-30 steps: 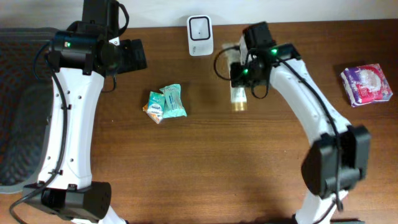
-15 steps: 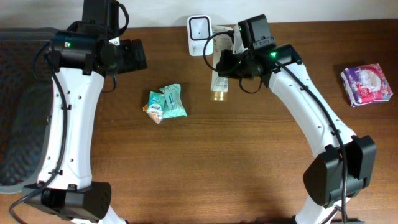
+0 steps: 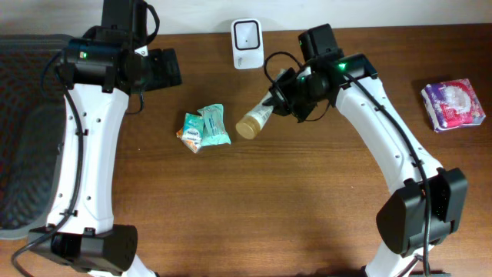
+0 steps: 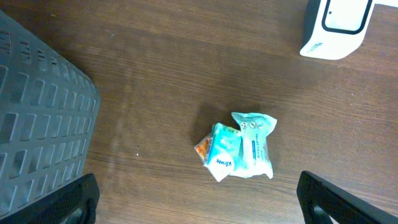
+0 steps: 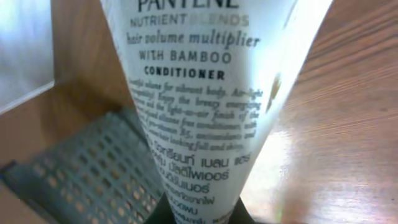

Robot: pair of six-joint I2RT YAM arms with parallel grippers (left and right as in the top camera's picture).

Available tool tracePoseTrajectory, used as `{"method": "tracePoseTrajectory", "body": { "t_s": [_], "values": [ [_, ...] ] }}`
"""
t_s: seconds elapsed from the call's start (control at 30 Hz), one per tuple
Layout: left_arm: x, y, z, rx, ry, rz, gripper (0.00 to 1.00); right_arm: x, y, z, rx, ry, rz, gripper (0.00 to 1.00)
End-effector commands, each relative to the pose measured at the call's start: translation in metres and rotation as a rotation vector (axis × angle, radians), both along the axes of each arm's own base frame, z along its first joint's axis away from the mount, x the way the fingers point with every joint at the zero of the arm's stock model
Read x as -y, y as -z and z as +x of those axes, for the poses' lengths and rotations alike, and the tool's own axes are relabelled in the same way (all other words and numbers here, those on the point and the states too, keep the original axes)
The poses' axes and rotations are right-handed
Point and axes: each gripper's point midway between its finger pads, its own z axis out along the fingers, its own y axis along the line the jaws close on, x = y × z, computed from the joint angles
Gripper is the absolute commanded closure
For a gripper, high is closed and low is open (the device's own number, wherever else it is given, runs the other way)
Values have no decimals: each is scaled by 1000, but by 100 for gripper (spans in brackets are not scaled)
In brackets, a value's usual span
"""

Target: Scan the item barcode

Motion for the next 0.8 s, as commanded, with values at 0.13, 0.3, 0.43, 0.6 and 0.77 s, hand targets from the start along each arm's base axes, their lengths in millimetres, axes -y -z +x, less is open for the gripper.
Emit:
{"method": "tracePoseTrajectory", "body": {
  "t_s": [0.13, 0.3, 0.43, 0.6, 0.77],
  "values": [
    [-2, -5, 1, 14, 5, 10, 1, 31, -16, 26, 193, 391, -359, 96],
    [-2, -5, 1, 14, 5, 10, 1, 3, -30, 29, 338, 391, -409, 96],
    [-2, -5, 1, 14, 5, 10, 1, 2, -32, 29, 357, 396, -425, 96],
    [-2, -5, 1, 14, 5, 10, 1, 5, -32, 30, 364, 405, -438, 96],
    [-2, -5, 1, 14, 5, 10, 1, 13, -32, 30, 418, 300, -546, 96]
  ]
}}
